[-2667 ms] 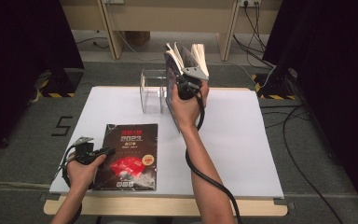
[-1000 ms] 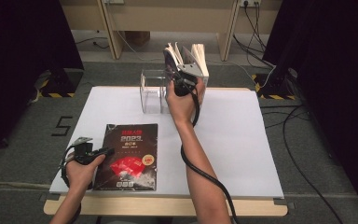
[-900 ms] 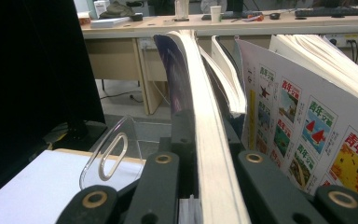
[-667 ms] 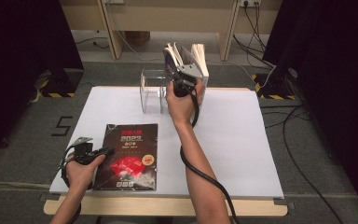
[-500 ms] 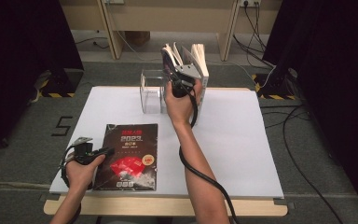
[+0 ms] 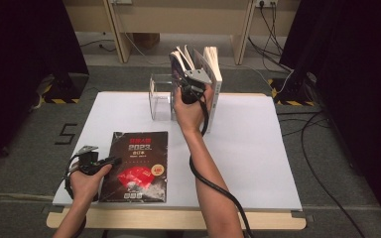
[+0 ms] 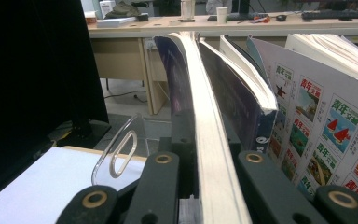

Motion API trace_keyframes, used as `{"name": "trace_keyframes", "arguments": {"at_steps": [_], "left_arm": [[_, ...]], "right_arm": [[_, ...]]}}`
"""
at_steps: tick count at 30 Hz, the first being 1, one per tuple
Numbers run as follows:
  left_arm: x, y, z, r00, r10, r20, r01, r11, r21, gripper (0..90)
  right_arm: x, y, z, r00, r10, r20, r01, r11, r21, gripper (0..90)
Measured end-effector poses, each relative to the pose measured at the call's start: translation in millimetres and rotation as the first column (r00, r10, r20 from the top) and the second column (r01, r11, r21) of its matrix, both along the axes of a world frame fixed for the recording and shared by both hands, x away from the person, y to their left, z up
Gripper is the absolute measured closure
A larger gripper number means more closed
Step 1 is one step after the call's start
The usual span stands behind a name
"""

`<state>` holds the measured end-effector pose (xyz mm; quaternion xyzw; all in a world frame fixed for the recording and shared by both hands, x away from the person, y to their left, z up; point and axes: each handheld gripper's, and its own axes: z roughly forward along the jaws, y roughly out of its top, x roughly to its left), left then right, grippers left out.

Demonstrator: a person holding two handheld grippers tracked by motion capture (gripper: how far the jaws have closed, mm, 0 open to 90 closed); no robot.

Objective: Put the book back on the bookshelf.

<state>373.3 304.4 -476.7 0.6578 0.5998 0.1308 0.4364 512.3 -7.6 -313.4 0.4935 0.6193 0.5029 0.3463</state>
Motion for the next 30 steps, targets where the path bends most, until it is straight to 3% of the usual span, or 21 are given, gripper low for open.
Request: {"name": "trace_keyframes", "arguments": {"at_steps": [15,24,30], "left_arm": [[0.5,-0.6,-0.8,1.0000,-0.002,-0.002,0.002,1.0000,-0.002,63.8],[0.8,-0.6,-1.5,1.0000,-0.001,-0.002,0.001,1.0000,-0.003,63.8],[1.0,0.1,-2.1,1.0000,-0.001,-0.005,0.001,1.0000,-0.002,63.8]], "right_arm": [[9.8,-1.5,0.8,0.9996,-0.026,-0.013,0.026,0.9997,-0.003,82.9],[15.0,0.2,4.3,0.9992,-0.039,0.006,0.039,0.9992,-0.003,82.9],[17.5,3.1,-1.7,0.9984,-0.055,0.012,0.055,0.9984,-0.014,82.9]]}}
